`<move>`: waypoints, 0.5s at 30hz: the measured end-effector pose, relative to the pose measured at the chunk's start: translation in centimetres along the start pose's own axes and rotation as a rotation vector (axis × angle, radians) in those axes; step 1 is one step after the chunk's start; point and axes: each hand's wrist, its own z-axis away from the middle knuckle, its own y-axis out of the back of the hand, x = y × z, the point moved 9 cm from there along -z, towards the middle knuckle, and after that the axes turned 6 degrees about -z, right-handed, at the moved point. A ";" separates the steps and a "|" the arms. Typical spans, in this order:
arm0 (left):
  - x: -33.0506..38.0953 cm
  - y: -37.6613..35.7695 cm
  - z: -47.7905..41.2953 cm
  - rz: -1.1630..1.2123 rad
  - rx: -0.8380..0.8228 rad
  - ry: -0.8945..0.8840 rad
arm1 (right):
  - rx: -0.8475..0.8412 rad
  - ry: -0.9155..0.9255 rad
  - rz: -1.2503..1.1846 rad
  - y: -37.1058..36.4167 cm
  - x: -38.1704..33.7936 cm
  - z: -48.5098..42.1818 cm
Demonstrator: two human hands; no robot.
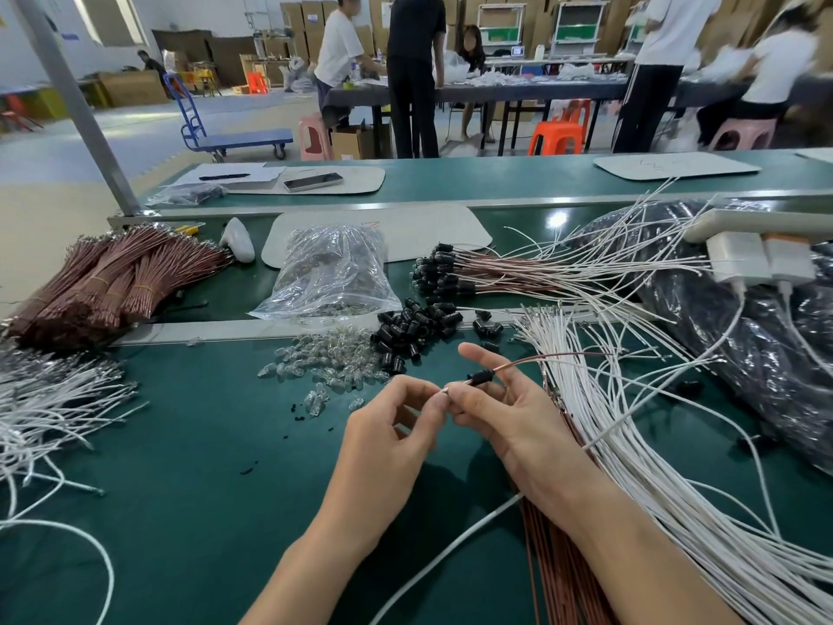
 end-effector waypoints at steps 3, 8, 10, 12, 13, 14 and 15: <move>0.3 0.4 0.0 -0.088 -0.003 -0.044 | 0.001 -0.016 0.012 0.0 0.1 0.0; 1.0 0.6 0.1 -0.064 0.022 -0.063 | 0.003 -0.021 -0.033 -0.1 0.0 0.1; 1.0 0.8 0.1 -0.049 0.035 -0.044 | 0.022 -0.016 -0.064 0.1 -0.1 0.0; 0.8 1.0 0.0 -0.020 0.043 0.002 | 0.034 -0.012 -0.094 0.3 -0.1 0.0; 0.6 1.2 -0.1 0.012 0.043 0.031 | 0.041 -0.010 -0.108 0.4 -0.2 0.0; 0.3 1.3 -0.2 0.065 0.039 0.068 | 0.049 -0.008 -0.119 0.4 -0.2 0.0; 0.0 1.3 -0.3 0.131 0.027 0.112 | 0.058 -0.007 -0.124 0.5 -0.3 0.0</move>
